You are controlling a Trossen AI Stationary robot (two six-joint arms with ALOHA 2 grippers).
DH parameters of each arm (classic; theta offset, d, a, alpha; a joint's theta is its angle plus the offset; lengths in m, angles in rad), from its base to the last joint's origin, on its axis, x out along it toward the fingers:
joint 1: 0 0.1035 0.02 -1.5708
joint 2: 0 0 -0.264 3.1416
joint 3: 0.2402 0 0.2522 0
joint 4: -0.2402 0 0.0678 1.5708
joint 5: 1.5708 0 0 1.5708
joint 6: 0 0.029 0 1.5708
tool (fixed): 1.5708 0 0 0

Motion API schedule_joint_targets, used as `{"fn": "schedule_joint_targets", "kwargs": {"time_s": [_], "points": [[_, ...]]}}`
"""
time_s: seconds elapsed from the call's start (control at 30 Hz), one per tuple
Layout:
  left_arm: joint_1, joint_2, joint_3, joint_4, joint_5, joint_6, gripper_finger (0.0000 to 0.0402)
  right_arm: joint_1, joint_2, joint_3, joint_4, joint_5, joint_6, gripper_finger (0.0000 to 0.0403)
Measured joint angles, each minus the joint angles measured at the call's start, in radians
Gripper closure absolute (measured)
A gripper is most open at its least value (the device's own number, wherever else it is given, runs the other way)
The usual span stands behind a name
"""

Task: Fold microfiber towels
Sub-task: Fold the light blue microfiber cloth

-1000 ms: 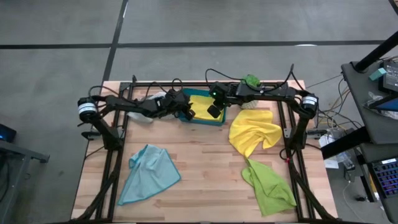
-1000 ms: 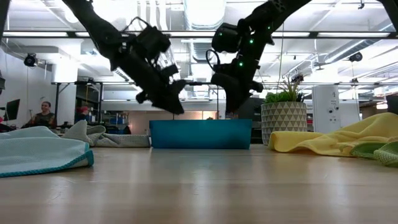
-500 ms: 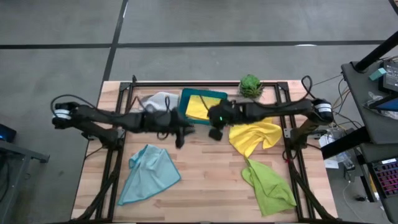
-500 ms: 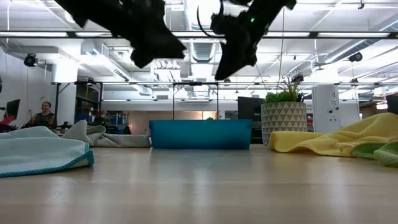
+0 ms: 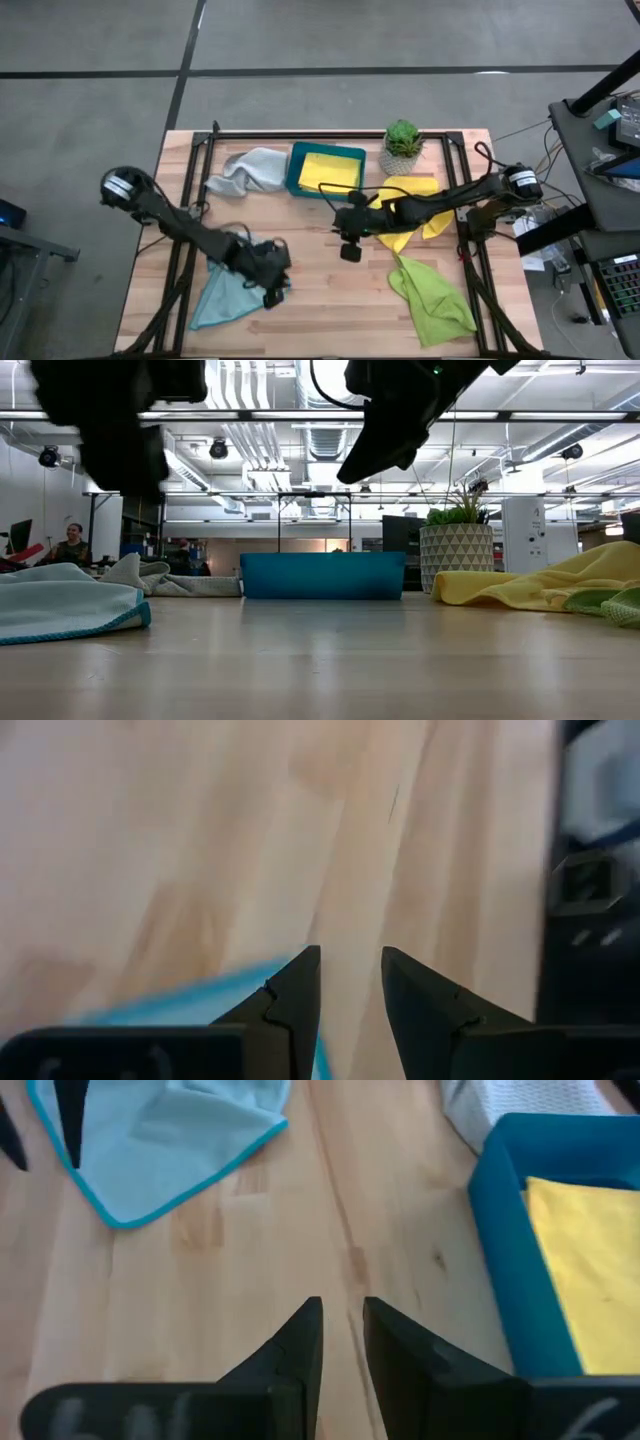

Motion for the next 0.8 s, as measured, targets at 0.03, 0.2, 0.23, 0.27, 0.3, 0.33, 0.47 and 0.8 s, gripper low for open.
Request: {"fn": "schedule_joint_targets", "kwargs": {"time_s": [0.03,0.2,0.23,0.27,0.3,0.33,0.47,0.8], "points": [[-0.018,0.037,0.044,-0.075,0.000,-0.023,0.0308,0.001,0.000,-0.007,0.010,-0.004,0.006,0.0335],[-0.085,0.215,0.267,-0.439,0.004,-0.136,0.0308,0.000,0.000,-0.025,0.044,-0.004,0.037,0.0335],[-0.092,0.243,0.302,-0.479,0.011,-0.163,0.0308,0.001,0.000,-0.027,0.051,-0.010,0.044,0.0335],[-0.100,0.263,0.335,-0.515,0.027,-0.180,0.0308,0.001,0.000,-0.030,0.067,-0.030,0.050,0.0335],[-0.109,0.279,0.359,-0.543,0.053,-0.192,0.0308,0.002,0.000,-0.032,0.092,-0.062,0.057,0.0333],[-0.120,0.292,0.379,-0.562,0.087,-0.204,0.0308,0.005,0.002,-0.034,0.123,-0.101,0.063,0.0330],[-0.202,0.318,0.404,-0.634,0.169,-0.232,0.0307,0.041,0.031,-0.035,0.239,-0.203,0.061,0.0305],[-0.441,0.319,0.382,-0.651,0.197,-0.400,0.0226,0.132,0.233,0.003,0.569,-0.210,-0.073,0.0210]]}}
